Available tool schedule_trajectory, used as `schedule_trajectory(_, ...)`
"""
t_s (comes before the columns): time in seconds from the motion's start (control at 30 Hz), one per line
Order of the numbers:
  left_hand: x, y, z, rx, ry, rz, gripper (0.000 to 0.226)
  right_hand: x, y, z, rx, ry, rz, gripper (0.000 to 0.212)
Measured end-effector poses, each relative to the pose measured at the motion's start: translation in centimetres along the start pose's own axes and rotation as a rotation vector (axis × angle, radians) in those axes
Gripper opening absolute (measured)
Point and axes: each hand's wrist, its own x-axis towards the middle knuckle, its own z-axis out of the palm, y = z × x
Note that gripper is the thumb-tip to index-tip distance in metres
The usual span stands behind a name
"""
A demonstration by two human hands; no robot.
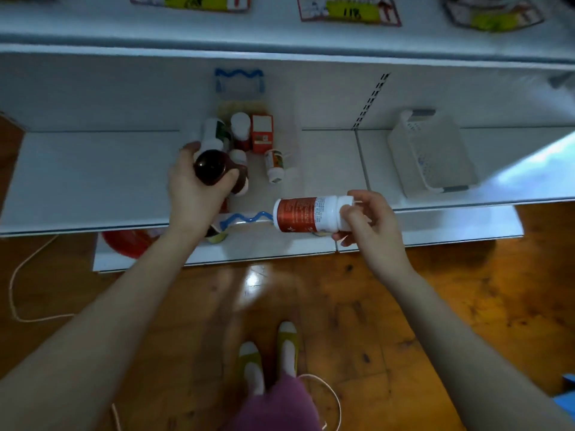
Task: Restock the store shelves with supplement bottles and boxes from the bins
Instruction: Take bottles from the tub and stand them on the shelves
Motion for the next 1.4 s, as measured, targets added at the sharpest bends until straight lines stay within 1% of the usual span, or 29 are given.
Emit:
schedule_trajectory(0.07,-2.9,1.8,-2.3,-0.042,-0.008,-0.005,0.050,-1.7,-1.6,-0.6,-0.064,-0.030,-0.040,0.026)
schedule_trajectory(0.17,-6.8,4.7,-5.4,-0.142,0.040,-0.104,0.044,-3.9,-4.2,-1.7,-0.131,-0.070,-0.098,0.030)
schedule_trajectory(0.23,-8.7,6.3,-7.3,-0.252,0.067,-0.189,0.039,-5.1,-5.9,-2.5,-0.168,-0.097,-0.101,0.026)
schedule_trajectory(0.33,-10.8,8.3,-9.6,-0.418,0.069,-0.306,0.040,-6.7,-8.4,-4.0,-0.239,-0.137,-0.122,0.019)
schedule_trajectory(0.4,-11.6,10.2,-10.4,-0.522,0.042,-0.334,0.037,-7.6,-10.0,-5.2,-0.280,-0.123,-0.159,0.015)
schedule_trajectory(0.5,-12.4,13.6,-10.9,-0.723,-0.025,-0.344,0.019,-8.6,-12.3,-7.0,-0.368,-0.063,-0.230,0.012)
schedule_trajectory(0.57,-12.6,15.5,-11.0,-0.760,-0.081,-0.302,0.016,-8.9,-13.6,-8.4,-0.387,0.002,-0.239,0.014)
schedule_trajectory(0.63,-12.5,17.0,-10.6,-0.781,-0.119,-0.262,0.008,-8.9,-14.8,-10.3,-0.346,0.073,-0.216,0.016)
schedule_trajectory(0.7,-12.5,18.1,-9.7,-0.824,-0.162,-0.260,0.015,-8.9,-15.8,-12.2,-0.303,0.116,-0.194,0.018)
schedule_trajectory(0.77,-12.8,19.1,-8.7,-0.871,-0.223,-0.266,0.037,-9.1,-16.5,-14.1,-0.296,0.132,-0.177,0.021)
schedule_trajectory(0.83,-13.1,20.5,-7.6,-0.916,-0.306,-0.277,0.061,-9.2,-16.9,-16.0,-0.315,0.125,-0.158,0.018)
schedule_trajectory(0.87,-13.3,21.3,-7.0,-0.932,-0.349,-0.287,0.063,-9.3,-17.0,-16.9,-0.330,0.115,-0.150,0.015)
schedule_trajectory(0.97,-14.0,23.9,-4.6,-0.937,-0.426,-0.298,0.049,-9.3,-16.8,-19.9,-0.369,0.094,-0.137,0.012)
schedule_trajectory(1.07,-15.0,26.9,-1.4,-0.900,-0.455,-0.282,0.046,-9.0,-16.2,-24.0,-0.371,0.119,-0.159,0.011)
schedule_trajectory(1.13,-15.7,29.2,1.1,-0.892,-0.470,-0.267,0.042,-8.7,-15.8,-27.4,-0.395,0.146,-0.182,0.011)
schedule_trajectory(1.23,-17.2,33.1,5.3,-0.921,-0.503,-0.248,0.027,-8.1,-15.2,-33.4,-0.458,0.161,-0.204,0.012)
schedule_trajectory(1.3,-18.3,35.7,8.2,-0.967,-0.523,-0.239,0.020,-7.9,-14.9,-37.1,-0.500,0.170,-0.225,0.021)
schedule_trajectory(1.4,-19.9,39.4,12.4,-1.031,-0.563,-0.269,0.024,-7.8,-14.1,-42.2,-0.619,0.240,-0.245,0.038)
